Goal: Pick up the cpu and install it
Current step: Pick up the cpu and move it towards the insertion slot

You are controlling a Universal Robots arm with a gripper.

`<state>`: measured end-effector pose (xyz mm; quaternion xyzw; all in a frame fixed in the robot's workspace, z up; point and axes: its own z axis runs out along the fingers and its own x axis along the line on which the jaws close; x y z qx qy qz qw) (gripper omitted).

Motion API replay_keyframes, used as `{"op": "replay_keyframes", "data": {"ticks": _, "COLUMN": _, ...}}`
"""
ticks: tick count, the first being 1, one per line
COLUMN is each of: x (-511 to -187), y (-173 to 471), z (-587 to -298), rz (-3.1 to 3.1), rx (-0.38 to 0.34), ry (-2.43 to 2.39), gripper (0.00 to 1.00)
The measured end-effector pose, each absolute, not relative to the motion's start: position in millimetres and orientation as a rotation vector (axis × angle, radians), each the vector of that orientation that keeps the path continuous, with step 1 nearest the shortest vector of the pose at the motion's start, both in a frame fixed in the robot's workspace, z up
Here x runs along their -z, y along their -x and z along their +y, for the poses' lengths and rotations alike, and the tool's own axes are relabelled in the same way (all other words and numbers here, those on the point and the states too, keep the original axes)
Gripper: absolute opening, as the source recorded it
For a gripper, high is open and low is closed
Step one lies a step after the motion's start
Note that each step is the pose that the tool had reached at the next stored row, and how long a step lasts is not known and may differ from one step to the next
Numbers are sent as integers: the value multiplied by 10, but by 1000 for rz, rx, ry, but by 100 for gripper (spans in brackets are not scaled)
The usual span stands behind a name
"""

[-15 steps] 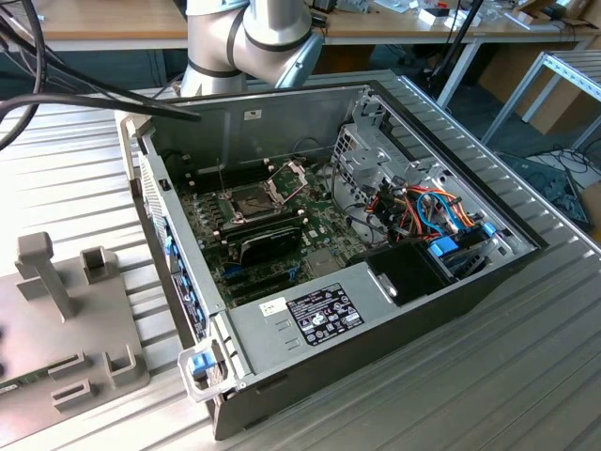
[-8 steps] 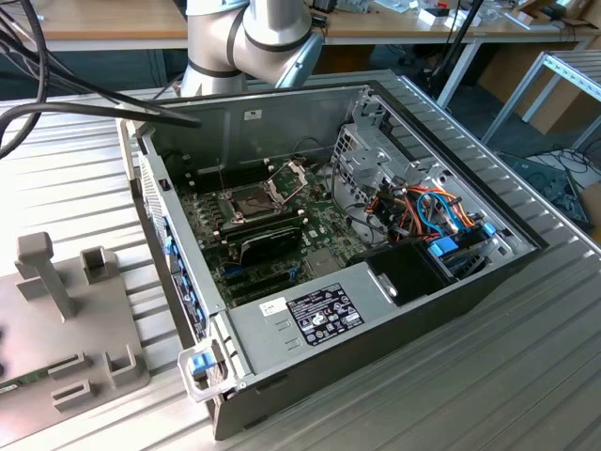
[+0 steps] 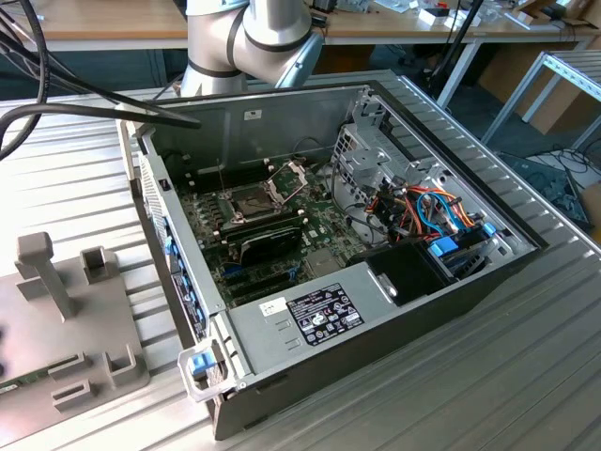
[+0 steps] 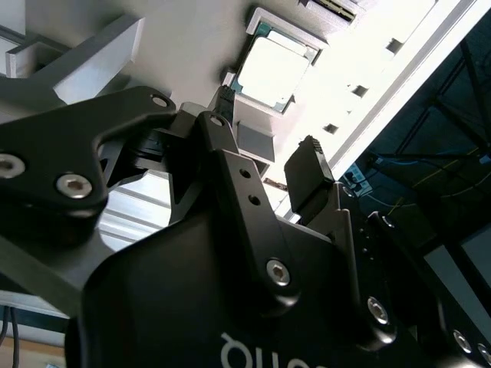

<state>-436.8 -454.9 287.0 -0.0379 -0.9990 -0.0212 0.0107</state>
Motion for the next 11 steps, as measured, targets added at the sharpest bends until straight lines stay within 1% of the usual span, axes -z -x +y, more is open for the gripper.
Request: {"op": "replay_keyframes", "data": {"ticks": 11, "x": -2807, "y": 4367, "z": -4549, "rz": -3117, "rx": 66, "ry": 118, "gripper": 54}}
